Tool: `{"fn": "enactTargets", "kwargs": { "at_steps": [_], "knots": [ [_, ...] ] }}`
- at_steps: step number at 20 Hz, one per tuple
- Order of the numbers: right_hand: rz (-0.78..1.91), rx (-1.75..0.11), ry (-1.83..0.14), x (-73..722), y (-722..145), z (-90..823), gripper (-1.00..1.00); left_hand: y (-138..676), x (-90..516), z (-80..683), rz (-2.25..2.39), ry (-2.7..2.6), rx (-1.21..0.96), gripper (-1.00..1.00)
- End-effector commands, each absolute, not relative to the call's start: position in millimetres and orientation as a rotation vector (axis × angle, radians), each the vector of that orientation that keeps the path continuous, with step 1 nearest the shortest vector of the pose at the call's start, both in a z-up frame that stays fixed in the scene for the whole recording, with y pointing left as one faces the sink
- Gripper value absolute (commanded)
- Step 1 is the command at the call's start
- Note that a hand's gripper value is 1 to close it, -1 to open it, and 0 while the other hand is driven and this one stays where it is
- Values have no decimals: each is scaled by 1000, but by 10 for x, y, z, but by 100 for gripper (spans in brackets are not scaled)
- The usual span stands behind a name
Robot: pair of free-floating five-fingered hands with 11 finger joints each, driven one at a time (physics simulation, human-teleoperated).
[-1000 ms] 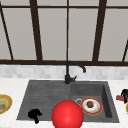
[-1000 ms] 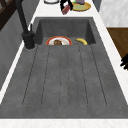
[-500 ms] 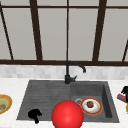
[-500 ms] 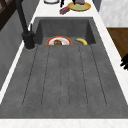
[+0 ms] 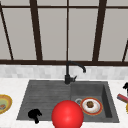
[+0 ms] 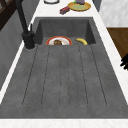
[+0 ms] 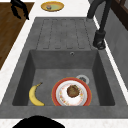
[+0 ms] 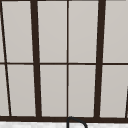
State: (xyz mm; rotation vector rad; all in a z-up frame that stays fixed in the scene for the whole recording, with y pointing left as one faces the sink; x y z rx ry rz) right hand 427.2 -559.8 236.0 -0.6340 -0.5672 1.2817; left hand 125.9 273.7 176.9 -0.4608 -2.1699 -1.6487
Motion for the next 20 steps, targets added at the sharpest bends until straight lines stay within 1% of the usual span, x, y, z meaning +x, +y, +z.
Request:
{"fn": "enactTargets", "kwargs": {
  "at_steps": [1,8,13,20],
  "knots": [
    [1267,-653,-585,4191,-5704,2517,-100,2737,1259,1769,-1649,-2170,-461,0],
    [1275,-610,-603,4103,-5964,2601,-100,2737,1259,1769,-1649,-2170,-461,0],
    [1263,-621,-621,4051,-6061,2605,-100,2737,1259,1769,-1649,-2170,-461,0],
    [1287,-627,-578,4006,-6124,2592,-100,2737,1259,1769,-1649,-2170,-461,0]
  ]
}}
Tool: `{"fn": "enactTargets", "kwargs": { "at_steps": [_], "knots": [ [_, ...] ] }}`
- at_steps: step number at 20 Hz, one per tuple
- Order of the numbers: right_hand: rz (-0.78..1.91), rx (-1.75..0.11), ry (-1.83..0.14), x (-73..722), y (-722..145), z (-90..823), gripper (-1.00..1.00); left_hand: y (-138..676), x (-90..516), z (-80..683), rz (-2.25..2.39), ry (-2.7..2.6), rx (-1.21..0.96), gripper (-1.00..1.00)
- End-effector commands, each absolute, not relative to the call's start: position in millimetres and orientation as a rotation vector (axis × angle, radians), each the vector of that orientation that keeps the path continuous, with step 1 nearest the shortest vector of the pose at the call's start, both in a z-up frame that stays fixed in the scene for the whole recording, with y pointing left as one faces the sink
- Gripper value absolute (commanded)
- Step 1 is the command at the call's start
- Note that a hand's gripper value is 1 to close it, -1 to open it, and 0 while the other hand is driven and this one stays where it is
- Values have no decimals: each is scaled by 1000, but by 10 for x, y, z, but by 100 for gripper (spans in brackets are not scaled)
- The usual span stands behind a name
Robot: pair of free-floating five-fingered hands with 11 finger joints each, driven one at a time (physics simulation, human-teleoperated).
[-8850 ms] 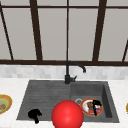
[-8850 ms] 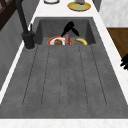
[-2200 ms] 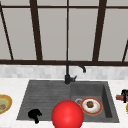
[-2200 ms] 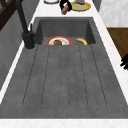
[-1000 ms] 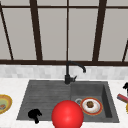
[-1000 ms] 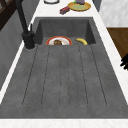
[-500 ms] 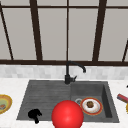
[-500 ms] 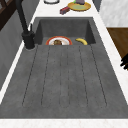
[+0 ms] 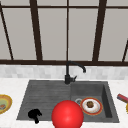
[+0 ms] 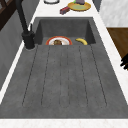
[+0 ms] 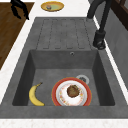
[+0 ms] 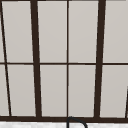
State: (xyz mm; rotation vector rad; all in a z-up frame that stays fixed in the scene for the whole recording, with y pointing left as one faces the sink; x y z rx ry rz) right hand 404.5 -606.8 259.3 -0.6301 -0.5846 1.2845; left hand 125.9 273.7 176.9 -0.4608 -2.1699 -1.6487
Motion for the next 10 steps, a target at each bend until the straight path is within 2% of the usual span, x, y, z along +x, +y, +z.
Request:
{"fn": "enactTargets", "kwargs": {
  "at_steps": [1,10],
  "knots": [
    [1287,-622,-575,3989,-6160,2593,-100,2737,1259,1769,-1649,-2170,-461,0],
    [1289,-595,-564,3775,-6397,2605,-100,2737,1259,1769,-1649,-2170,-461,0]
  ]
}}
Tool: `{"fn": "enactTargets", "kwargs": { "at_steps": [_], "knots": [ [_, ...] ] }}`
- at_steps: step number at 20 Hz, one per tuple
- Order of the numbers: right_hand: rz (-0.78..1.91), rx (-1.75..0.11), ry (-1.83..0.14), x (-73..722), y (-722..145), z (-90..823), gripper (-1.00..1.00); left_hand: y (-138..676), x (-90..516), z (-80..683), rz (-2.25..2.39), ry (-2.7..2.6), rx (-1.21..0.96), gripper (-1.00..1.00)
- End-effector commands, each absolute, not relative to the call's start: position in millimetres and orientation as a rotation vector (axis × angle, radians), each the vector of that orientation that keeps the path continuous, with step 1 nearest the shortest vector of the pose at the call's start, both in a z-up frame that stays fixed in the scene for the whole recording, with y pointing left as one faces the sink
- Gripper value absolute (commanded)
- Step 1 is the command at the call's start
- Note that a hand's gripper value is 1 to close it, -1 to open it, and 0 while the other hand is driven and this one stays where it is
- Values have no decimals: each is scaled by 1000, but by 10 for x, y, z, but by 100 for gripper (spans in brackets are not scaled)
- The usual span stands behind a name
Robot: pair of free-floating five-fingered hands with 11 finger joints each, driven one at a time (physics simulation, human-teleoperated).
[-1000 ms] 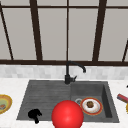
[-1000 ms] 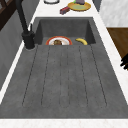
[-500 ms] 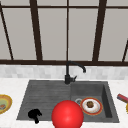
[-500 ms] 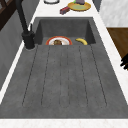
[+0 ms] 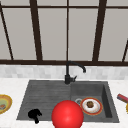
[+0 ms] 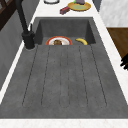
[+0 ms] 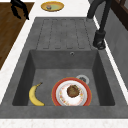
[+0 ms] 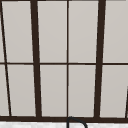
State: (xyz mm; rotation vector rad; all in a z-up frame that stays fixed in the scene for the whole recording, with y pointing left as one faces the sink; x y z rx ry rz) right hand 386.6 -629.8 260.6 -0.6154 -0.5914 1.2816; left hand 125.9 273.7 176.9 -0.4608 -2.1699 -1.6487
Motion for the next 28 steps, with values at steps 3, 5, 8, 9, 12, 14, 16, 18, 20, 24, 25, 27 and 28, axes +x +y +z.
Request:
{"fn": "enactTargets", "kwargs": {
  "at_steps": [3,5,8,9,12,14,16,18,20,24,25,27,28],
  "knots": [
    [1291,-587,-561,3700,-6512,2610,-100,2737,1259,1769,-1649,-2170,-461,0],
    [1300,-584,-567,3658,-6581,2614,-100,2737,1259,1769,-1649,-2170,-461,0],
    [1325,-579,-585,3601,-6723,2612,-100,2737,1259,1769,-1649,-2170,-461,0],
    [1336,-574,-590,3569,-6759,2612,-100,2737,1259,1769,-1649,-2170,-461,0],
    [1346,-573,-599,3485,-6883,2612,-100,2737,1259,1769,-1649,-2170,-461,0],
    [1356,-560,-591,3460,-6961,2578,-100,2737,1259,1769,-1649,-2170,-461,0],
    [1371,-550,-569,3444,-7016,2516,-100,2737,1259,1769,-1649,-2170,-461,0],
    [1387,-549,-552,3429,-7063,2468,-100,2737,1259,1769,-1649,-2170,-461,0],
    [1403,-545,-541,3421,-7107,2399,-100,2737,1259,1769,-1649,-2170,-461,0],
    [1416,-557,-513,3381,-7180,2309,-100,2737,1259,1769,-1649,-2170,-461,0],
    [1416,-549,-505,3378,-7212,2266,-100,2737,1259,1769,-1649,-2170,-461,0],
    [1423,-551,-496,3376,-7238,2210,-100,2737,1259,1769,-1649,-2170,-461,0],
    [1425,-546,-501,3373,-7263,2179,-100,2737,1259,1769,-1649,-2170,-461,0]
  ]
}}
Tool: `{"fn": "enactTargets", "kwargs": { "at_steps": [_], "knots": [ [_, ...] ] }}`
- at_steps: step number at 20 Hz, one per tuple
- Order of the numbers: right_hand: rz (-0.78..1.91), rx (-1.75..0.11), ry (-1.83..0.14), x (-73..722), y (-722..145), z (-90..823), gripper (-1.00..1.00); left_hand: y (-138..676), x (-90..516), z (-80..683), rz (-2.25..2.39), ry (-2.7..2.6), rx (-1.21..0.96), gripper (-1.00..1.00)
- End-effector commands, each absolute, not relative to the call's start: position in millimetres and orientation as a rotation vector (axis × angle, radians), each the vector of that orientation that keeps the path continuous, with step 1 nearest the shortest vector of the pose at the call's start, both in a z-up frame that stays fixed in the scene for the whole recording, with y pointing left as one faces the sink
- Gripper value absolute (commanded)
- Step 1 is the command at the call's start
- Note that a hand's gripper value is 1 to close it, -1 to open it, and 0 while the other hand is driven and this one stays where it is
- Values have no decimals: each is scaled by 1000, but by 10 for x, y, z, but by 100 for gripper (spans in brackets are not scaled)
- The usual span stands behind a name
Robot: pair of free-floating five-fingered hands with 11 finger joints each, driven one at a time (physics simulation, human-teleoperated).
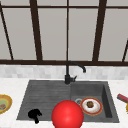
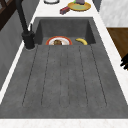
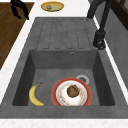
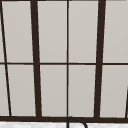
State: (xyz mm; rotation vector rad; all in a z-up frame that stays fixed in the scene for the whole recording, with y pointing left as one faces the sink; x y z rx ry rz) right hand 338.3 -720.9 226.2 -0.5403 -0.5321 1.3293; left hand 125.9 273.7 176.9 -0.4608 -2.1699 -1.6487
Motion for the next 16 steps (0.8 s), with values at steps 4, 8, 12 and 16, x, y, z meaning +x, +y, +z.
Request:
{"fn": "enactTargets", "kwargs": {
  "at_steps": [4,8,12,16],
  "knots": [
    [1448,-529,-521,3344,-7297,2060,-100,2737,1259,1769,-1649,-2170,-461,0],
    [1453,-497,-547,3328,-7372,1911,-100,2737,1259,1769,-1649,-2170,-461,0],
    [1470,-463,-590,3321,-7430,1763,-100,2737,1259,1769,-1649,-2170,-461,0],
    [1491,-435,-633,3314,-7471,1634,-100,2737,1259,1769,-1649,-2170,-461,0]
  ]
}}
